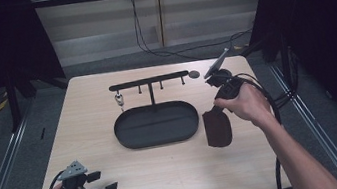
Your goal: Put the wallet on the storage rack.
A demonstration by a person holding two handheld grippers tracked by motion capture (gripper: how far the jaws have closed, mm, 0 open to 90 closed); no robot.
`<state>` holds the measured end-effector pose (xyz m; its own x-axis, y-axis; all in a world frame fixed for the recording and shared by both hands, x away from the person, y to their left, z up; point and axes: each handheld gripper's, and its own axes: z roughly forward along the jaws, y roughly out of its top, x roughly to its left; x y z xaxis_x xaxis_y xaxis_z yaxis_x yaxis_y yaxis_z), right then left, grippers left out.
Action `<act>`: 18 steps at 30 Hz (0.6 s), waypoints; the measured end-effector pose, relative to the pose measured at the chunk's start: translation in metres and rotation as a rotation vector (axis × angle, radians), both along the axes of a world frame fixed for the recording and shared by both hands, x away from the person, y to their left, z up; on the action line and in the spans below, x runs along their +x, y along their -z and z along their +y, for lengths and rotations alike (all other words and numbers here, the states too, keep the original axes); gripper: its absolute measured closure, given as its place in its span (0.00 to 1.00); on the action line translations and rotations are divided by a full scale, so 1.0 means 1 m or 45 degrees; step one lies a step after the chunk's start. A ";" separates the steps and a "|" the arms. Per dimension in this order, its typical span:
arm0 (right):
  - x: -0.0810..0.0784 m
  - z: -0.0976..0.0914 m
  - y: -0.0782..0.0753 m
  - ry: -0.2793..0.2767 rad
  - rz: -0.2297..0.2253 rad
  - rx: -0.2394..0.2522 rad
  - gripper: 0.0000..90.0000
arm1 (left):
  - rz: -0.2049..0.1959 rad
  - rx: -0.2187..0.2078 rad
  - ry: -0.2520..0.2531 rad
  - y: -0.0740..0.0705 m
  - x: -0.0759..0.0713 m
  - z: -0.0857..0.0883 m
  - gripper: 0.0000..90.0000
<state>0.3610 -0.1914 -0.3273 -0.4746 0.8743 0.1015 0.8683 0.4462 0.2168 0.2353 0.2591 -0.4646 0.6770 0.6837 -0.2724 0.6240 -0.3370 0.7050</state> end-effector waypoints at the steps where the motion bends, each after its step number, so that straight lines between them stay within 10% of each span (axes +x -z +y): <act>1: 0.001 0.001 -0.001 0.002 -0.004 0.002 0.93 | 0.001 -0.001 0.001 0.000 0.000 0.000 0.21; 18: 0.029 0.018 -0.007 0.015 -0.025 0.074 0.93 | 0.004 -0.007 -0.001 0.000 0.000 0.001 0.21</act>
